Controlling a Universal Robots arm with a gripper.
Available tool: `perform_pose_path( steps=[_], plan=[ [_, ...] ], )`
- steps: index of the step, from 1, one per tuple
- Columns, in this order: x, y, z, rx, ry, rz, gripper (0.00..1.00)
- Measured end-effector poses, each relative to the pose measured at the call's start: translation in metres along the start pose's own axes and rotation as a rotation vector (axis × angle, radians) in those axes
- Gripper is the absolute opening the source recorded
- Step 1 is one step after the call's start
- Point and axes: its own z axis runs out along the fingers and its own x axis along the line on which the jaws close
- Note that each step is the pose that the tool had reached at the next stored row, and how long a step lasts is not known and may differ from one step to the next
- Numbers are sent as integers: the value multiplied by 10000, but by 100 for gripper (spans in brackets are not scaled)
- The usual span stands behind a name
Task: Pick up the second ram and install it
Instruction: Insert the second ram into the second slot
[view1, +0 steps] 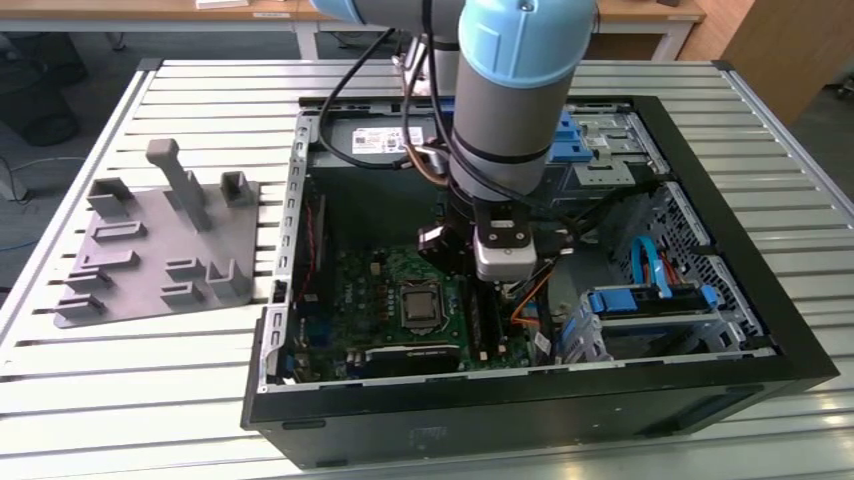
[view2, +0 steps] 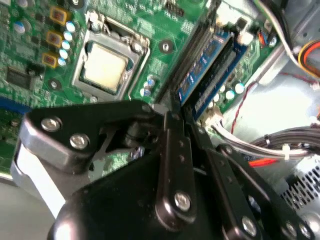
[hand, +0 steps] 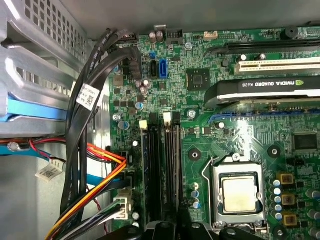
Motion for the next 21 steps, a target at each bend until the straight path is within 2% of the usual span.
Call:
perform_pose_path(
  steps=[2, 21],
  plan=[
    [-6, 13, -2, 36, 11, 0, 14],
    [17, 17, 9, 45, 10, -74, 14]
  ],
)
